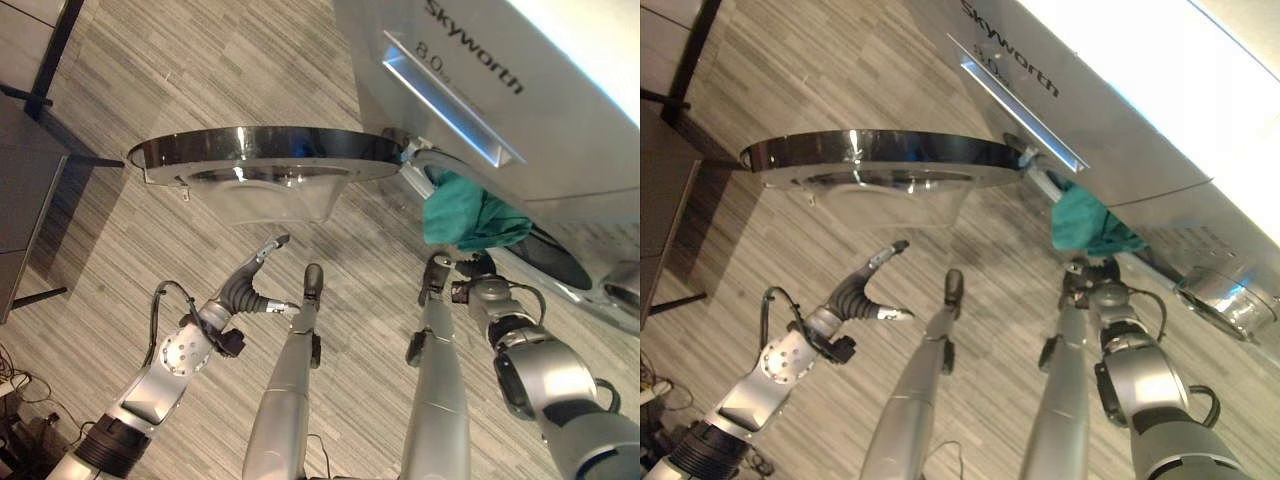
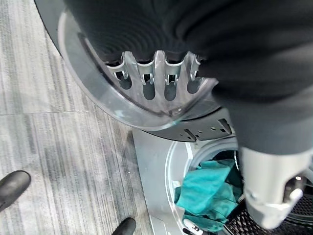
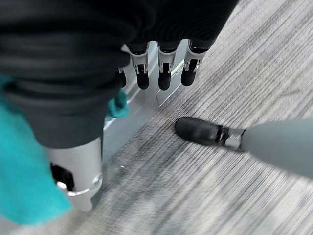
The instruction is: Grab the laundry basket,head to the washer,open it,put in the laundry and shut it.
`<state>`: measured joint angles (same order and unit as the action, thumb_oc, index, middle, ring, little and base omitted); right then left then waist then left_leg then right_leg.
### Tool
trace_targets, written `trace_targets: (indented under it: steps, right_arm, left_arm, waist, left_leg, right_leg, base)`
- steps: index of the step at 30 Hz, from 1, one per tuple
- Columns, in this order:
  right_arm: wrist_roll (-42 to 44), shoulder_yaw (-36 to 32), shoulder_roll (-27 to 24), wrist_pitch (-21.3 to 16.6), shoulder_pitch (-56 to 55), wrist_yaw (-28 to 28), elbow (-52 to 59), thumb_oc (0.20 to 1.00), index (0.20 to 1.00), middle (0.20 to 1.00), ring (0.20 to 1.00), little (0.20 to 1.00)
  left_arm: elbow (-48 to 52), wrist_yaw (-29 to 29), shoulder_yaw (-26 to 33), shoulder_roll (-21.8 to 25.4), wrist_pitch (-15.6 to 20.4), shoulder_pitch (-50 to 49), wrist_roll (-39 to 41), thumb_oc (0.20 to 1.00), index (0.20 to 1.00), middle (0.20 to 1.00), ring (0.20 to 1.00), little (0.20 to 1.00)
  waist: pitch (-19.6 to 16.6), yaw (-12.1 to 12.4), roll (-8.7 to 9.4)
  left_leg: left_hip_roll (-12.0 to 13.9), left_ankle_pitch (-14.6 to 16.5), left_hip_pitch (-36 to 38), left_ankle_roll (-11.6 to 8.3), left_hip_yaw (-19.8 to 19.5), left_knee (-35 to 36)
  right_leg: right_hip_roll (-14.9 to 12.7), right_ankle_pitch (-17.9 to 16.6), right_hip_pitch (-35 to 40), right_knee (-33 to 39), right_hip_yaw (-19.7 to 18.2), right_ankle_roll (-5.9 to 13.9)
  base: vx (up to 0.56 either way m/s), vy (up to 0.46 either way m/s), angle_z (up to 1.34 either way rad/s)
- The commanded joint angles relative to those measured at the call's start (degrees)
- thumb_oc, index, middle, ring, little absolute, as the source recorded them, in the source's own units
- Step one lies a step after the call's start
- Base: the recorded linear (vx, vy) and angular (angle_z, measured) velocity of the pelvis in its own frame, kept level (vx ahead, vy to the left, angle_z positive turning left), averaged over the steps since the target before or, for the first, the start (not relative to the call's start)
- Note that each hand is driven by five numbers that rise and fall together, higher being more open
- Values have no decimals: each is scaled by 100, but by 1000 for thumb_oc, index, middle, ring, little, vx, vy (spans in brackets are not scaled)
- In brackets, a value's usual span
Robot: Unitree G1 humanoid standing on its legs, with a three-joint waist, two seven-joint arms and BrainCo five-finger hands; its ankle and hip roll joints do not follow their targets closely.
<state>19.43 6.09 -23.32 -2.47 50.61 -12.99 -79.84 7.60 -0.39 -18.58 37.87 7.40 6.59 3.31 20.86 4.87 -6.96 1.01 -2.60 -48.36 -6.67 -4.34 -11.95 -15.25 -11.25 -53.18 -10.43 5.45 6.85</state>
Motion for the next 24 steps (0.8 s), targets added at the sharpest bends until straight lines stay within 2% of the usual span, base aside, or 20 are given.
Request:
trace_targets:
  steps: [1, 5, 12, 13, 20, 24]
  right_arm:
    - [577, 4, -172, -157, -5, -94, 12, 1000, 1000, 1000, 1000, 1000]
    - [1178, -203, -315, -272, 365, -16, 26, 1000, 1000, 1000, 1000, 1000]
    - [1961, -461, -459, -509, 808, 23, 135, 1000, 1000, 1000, 1000, 1000]
    - [2405, -528, -446, -577, 1010, 178, 194, 200, 200, 200, 200, 200]
    - [2657, -281, -456, -712, 1298, 380, 465, 200, 200, 200, 200, 200]
    - [2907, -206, -555, -936, 1357, 371, 1096, 200, 200, 200, 200, 200]
  left_arm:
    - [363, 120, 260, 107, 171, -457, -355, 1000, 1000, 1000, 1000, 1000]
    - [400, 194, 324, 72, 139, -398, -610, 1000, 1000, 1000, 1000, 1000]
    - [437, 186, 146, -22, 156, -260, -664, 1000, 1000, 1000, 1000, 1000]
    - [423, 200, 80, -44, 147, -158, -742, 1000, 1000, 1000, 1000, 1000]
    - [324, 254, -84, -87, 139, 71, -900, 1000, 1000, 1000, 1000, 1000]
    - [294, 267, -94, -60, 122, 68, -929, 1000, 1000, 1000, 1000, 1000]
  waist:
    - [-188, -14, -203]
    - [-147, 144, -325]
    - [-166, 303, -437]
    - [-171, 362, -441]
    - [-191, 407, -362]
    - [-186, 283, -221]
  left_leg:
    - [-8, 798, -147, 218, 48, -430]
    - [-26, 744, -238, 208, 1, -361]
    - [-47, 675, -261, 177, -74, -271]
    - [-49, 667, -270, 167, -87, -241]
    - [-38, 688, -216, 150, -93, -247]
    - [2, 723, -103, 142, -63, -222]
  right_leg:
    - [-99, 496, 43, 251, -201, 411]
    - [-128, 529, -84, 208, -181, 439]
    - [-163, 580, -130, 164, -125, 446]
    - [-176, 593, -134, 168, -89, 443]
    - [-167, 625, -49, 165, -58, 427]
    - [-121, 652, 63, 173, -63, 417]
  base:
    - [-3, 28, 4]
    - [-3, 3, 4]
    - [5, -1, 4]
    - [17, -8, 6]
    - [0, 0, 0]
    - [18, -7, 4]
